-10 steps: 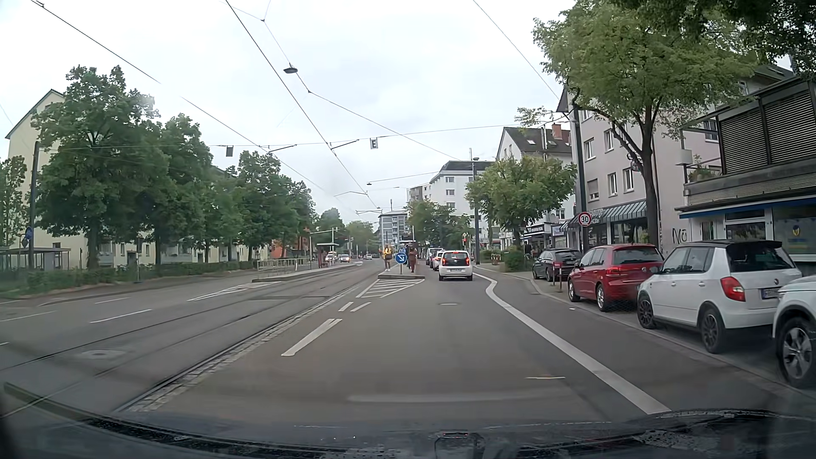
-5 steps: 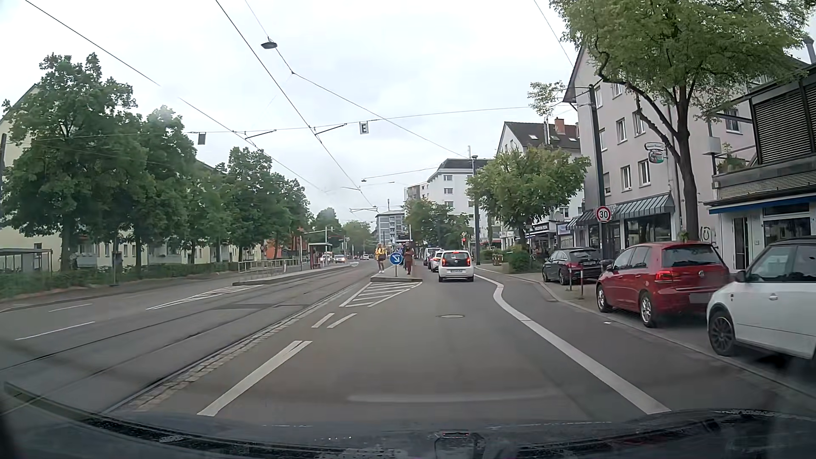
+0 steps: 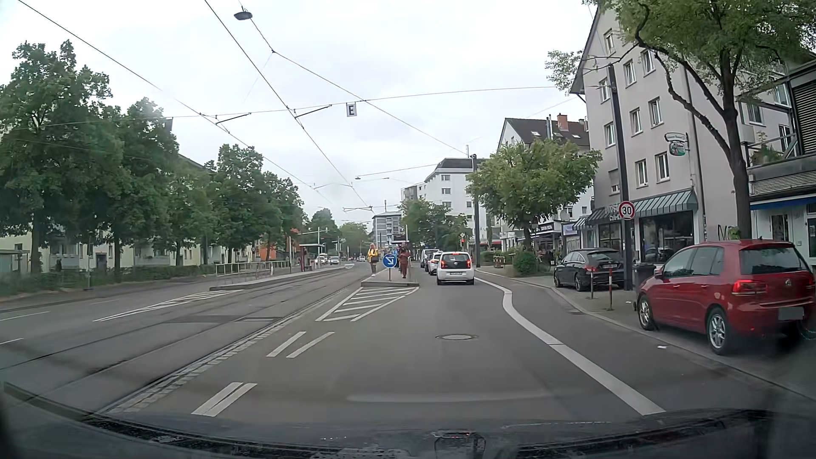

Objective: Follow the waypoints while adhering to traffic rules and regulations

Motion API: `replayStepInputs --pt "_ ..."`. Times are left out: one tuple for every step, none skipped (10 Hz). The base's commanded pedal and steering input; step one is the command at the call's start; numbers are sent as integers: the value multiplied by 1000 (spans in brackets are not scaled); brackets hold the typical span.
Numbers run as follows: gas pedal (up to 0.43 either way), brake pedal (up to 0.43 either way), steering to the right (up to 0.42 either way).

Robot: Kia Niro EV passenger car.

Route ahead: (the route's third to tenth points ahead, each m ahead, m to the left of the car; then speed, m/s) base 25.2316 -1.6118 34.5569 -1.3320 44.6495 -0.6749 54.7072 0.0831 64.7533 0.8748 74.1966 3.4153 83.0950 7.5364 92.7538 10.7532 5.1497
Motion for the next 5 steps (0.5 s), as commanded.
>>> replayStepInputs --pt "8 0 12" --pt "8 0 14" --pt "8 0 15" --pt "8 0 15" --pt "8 0 16"
